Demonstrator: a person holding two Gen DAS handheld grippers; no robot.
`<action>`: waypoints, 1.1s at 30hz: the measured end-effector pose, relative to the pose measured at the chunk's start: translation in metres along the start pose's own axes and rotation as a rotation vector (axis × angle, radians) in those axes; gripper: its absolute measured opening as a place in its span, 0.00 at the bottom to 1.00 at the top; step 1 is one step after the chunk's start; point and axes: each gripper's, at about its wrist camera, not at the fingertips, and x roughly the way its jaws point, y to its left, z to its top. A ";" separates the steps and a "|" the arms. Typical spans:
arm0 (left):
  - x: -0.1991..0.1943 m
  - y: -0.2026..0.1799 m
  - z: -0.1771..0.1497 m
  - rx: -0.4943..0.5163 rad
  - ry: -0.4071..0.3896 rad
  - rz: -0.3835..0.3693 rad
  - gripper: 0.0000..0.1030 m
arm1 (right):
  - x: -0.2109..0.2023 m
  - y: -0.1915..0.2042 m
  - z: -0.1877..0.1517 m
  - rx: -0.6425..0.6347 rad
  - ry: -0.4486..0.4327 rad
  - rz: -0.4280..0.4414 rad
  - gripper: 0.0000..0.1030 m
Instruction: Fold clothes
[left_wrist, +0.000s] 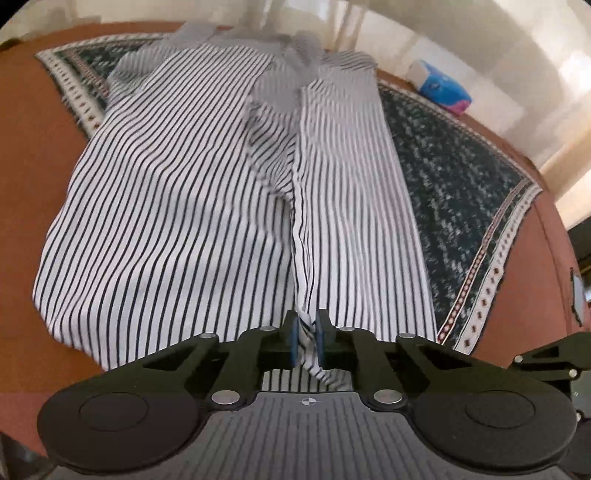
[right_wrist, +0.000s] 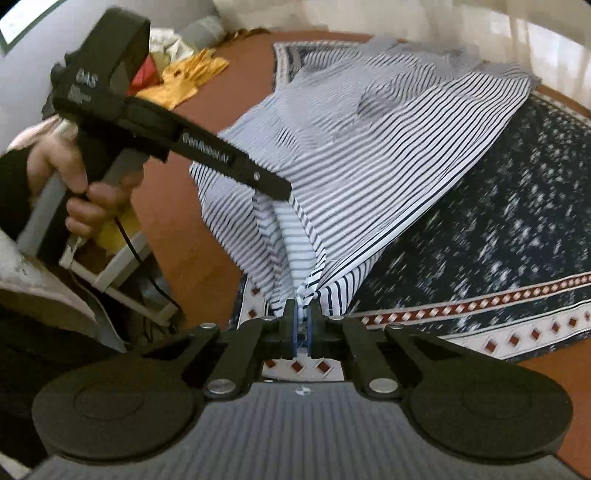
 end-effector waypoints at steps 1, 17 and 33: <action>0.001 0.002 -0.003 -0.005 0.004 0.017 0.27 | 0.003 0.001 -0.002 -0.003 0.013 0.007 0.05; -0.048 0.073 -0.004 -0.089 -0.130 0.255 0.61 | -0.042 -0.023 0.078 -0.032 -0.129 -0.026 0.26; -0.018 0.173 0.052 -0.128 -0.064 0.101 0.68 | 0.111 -0.053 0.373 0.106 -0.205 -0.189 0.58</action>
